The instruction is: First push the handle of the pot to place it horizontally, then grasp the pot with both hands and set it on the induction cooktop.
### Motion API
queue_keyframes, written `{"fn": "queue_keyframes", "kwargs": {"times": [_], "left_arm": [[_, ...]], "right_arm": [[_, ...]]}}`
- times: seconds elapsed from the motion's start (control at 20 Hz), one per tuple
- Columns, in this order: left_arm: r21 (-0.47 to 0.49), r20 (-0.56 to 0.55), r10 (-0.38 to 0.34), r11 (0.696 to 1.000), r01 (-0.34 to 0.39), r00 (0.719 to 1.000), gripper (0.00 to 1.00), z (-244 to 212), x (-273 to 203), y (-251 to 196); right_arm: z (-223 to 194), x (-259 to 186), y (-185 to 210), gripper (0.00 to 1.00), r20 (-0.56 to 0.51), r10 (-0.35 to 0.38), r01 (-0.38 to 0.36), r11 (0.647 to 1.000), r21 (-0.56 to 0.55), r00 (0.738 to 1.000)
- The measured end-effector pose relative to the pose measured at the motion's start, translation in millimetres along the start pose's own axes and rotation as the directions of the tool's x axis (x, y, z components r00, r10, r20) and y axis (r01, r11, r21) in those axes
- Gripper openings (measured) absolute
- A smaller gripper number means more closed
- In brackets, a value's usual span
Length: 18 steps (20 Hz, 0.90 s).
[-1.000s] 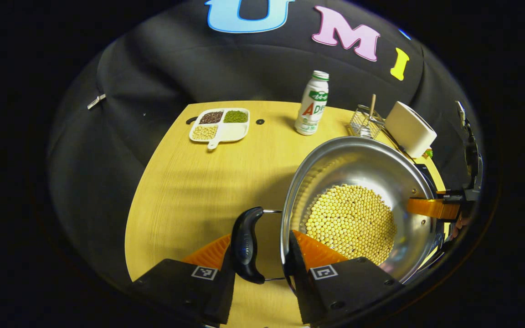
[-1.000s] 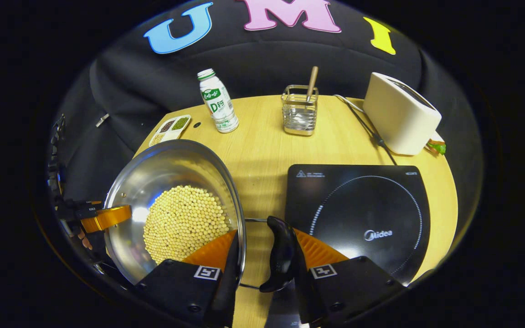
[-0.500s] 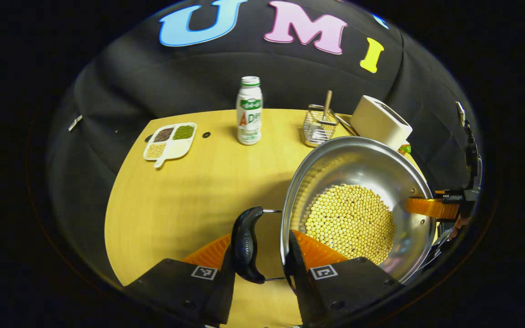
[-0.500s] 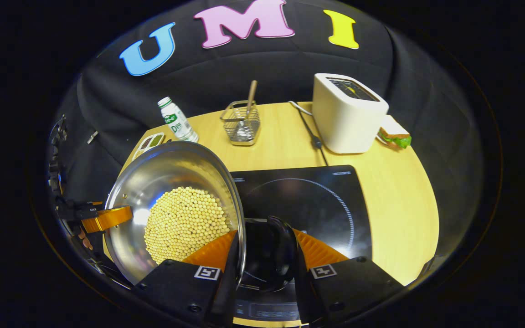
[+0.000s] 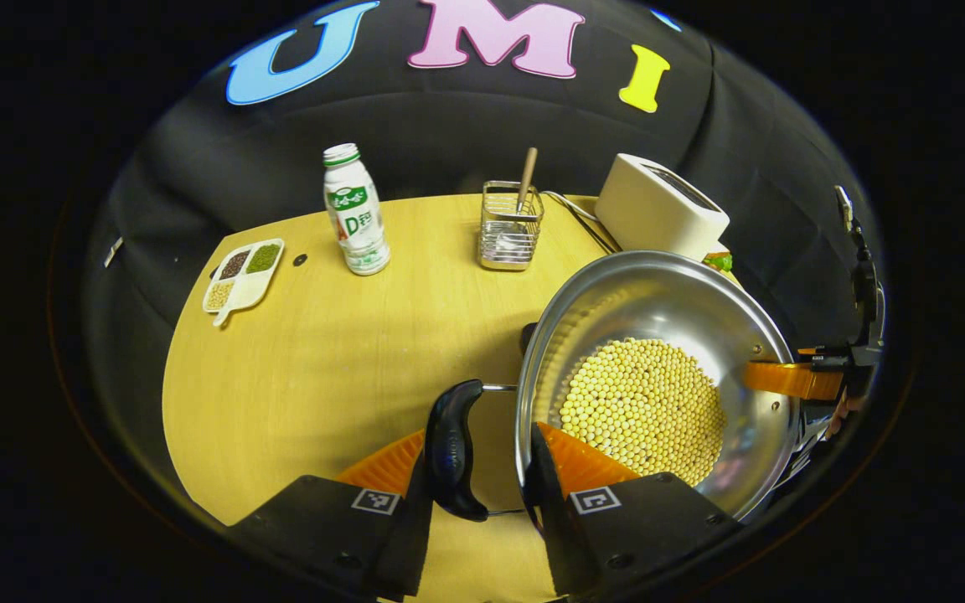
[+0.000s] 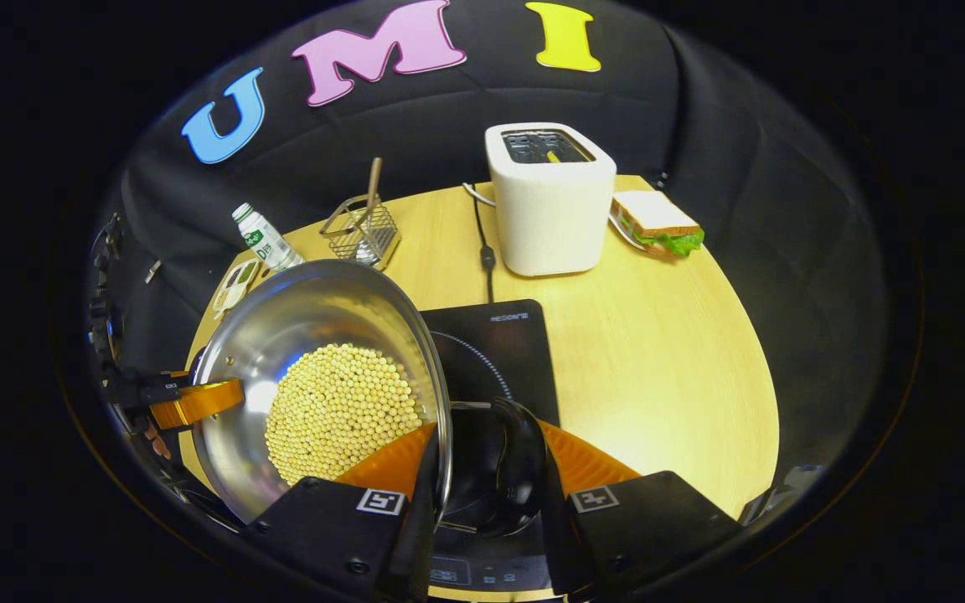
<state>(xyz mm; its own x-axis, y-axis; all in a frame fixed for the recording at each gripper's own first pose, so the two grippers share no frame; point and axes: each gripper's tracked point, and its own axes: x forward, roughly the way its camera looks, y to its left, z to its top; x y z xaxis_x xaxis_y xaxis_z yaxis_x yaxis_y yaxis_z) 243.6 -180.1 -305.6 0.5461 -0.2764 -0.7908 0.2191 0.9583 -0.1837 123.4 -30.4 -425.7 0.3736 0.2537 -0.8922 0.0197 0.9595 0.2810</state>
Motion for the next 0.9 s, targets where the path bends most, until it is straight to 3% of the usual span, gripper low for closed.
{"fn": "queue_keyframes", "kwargs": {"times": [0.25,0.3,0.35,0.9], "left_arm": [[-0.006,-0.003,0.003,1.000,-0.003,1.000,0.59,6,13,-25],[-0.008,-0.004,0.003,1.000,-0.003,1.000,0.59,5,15,-28],[-0.011,-0.003,0.005,1.000,-0.005,1.000,0.59,5,16,-30],[-0.048,-0.008,0.026,0.998,-0.026,1.000,0.59,-3,25,-33]], "right_arm": [[7,7,-26,0.56,-0.010,0.005,-0.005,1.000,0.001,1.000],[7,7,-29,0.52,-0.012,0.006,-0.006,1.000,-0.001,1.000],[8,7,-31,0.57,-0.014,0.008,-0.008,1.000,-0.002,1.000],[7,22,-38,0.57,-0.019,0.028,-0.028,0.999,-0.018,0.999]]}}
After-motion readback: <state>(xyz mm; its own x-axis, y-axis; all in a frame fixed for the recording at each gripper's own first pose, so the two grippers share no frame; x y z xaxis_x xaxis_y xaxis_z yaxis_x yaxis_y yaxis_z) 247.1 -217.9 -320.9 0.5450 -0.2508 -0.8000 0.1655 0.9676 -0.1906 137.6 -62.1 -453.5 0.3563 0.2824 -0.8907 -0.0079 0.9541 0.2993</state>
